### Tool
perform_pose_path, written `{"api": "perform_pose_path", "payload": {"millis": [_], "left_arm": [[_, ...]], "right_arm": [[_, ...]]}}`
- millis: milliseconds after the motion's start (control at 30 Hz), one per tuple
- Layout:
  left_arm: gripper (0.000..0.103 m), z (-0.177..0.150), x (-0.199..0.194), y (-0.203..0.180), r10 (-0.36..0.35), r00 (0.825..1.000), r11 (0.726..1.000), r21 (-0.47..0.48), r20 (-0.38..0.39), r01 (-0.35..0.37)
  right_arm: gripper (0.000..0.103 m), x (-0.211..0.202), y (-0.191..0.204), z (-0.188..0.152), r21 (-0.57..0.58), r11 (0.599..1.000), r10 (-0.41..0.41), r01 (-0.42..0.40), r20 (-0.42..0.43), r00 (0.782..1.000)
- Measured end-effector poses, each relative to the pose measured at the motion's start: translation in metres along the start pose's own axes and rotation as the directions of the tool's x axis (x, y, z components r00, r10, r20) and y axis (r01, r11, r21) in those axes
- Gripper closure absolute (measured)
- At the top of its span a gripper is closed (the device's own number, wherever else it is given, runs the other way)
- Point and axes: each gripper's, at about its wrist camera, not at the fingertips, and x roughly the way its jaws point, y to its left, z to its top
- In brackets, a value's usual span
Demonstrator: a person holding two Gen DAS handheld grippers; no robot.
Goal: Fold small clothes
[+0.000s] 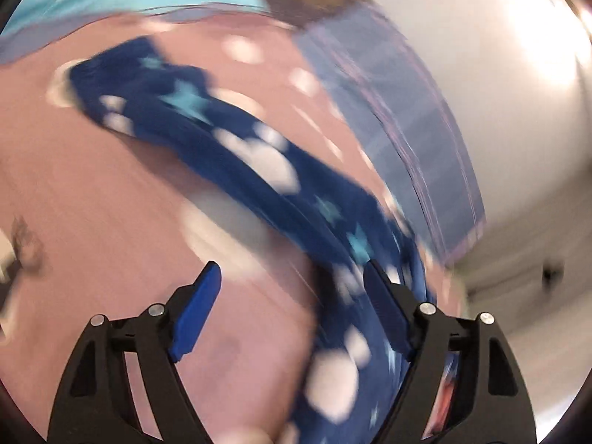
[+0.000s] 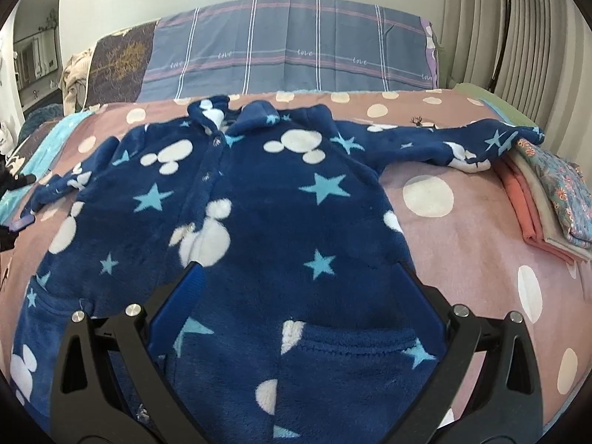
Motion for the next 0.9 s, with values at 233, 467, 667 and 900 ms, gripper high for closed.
{"api": "perform_pose_path", "payload": {"millis": [233, 467, 667, 900], "left_arm": [[0.023, 0.073, 0.001, 0.080, 0.169, 0.977, 0.924, -0.365, 0.126, -0.113], [0.095, 0.105, 0.013, 0.087, 0.248, 0.957, 0.925, -0.332, 0.153, -0.186], [0.096, 0.099, 0.005, -0.022, 0.140, 0.952, 0.990, -0.063, 0.273, -0.128], [0.090, -0.035, 0.044, -0.233, -0.180, 0.984, 0.861, 0.486, 0.011, 0.152]], "right_arm": [[0.002, 0.003, -0.003, 0.005, -0.005, 0.999, -0.033, 0.033, 0.009, 0.999], [0.002, 0.024, -0.009, 0.004, 0.014, 0.999, -0.045, 0.046, -0.047, 0.998], [0.002, 0.033, -0.014, 0.012, 0.016, 0.999, -0.038, 0.039, -0.052, 0.998], [0.002, 0.032, -0.023, 0.026, 0.055, 0.998, -0.020, 0.020, -0.018, 1.000]]}}
